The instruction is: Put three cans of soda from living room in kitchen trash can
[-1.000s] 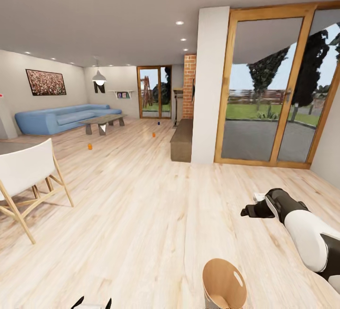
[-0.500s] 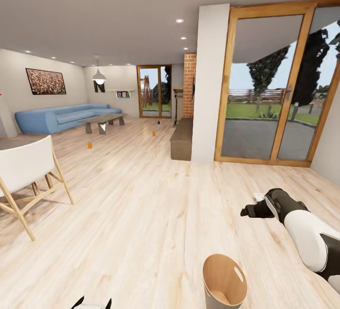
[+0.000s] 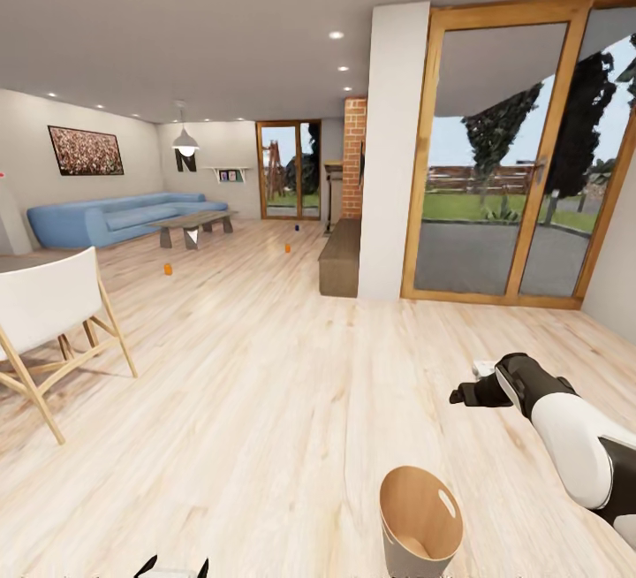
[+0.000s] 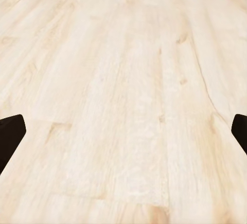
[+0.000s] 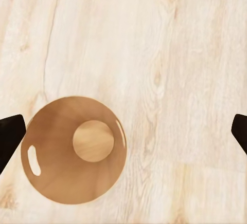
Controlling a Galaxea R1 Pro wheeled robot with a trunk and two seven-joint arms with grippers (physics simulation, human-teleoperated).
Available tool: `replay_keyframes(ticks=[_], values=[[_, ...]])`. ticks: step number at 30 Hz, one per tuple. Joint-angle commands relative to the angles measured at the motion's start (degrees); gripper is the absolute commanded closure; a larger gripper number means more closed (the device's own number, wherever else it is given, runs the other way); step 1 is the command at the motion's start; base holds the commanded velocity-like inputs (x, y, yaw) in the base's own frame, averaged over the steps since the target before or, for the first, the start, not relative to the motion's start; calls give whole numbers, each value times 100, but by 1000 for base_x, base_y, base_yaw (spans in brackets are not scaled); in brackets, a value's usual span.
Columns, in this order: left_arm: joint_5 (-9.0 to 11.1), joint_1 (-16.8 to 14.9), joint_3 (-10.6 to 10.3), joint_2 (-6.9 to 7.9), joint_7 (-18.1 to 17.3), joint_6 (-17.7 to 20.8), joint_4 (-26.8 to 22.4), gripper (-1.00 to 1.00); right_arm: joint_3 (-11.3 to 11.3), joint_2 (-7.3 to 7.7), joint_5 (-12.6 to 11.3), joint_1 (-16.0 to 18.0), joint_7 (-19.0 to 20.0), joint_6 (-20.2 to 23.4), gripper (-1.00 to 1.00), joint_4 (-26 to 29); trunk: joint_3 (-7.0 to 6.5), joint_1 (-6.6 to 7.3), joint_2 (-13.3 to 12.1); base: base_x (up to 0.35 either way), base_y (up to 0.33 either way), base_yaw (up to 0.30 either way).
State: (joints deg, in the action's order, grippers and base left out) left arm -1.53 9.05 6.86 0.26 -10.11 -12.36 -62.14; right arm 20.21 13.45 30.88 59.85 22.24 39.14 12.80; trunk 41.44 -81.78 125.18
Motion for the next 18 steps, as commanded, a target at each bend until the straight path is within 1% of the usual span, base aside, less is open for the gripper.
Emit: replay_keyframes(ticks=[1,14,18], values=[[-1,0,0,0,0,1,0,-100,0,0,1,0,0,-2,-100,-1,18,-23,42,0,0,0],[-3,-6,4,2,4,-3,16,-100,0,-23,6,-4,16,-4,-100,-12,252,-308,563,0,0,0],[18,-142,7,28,-3,38,14,-100,3,-17,6,-6,17,-3,-100,-13,324,-396,723,0,0,0]])
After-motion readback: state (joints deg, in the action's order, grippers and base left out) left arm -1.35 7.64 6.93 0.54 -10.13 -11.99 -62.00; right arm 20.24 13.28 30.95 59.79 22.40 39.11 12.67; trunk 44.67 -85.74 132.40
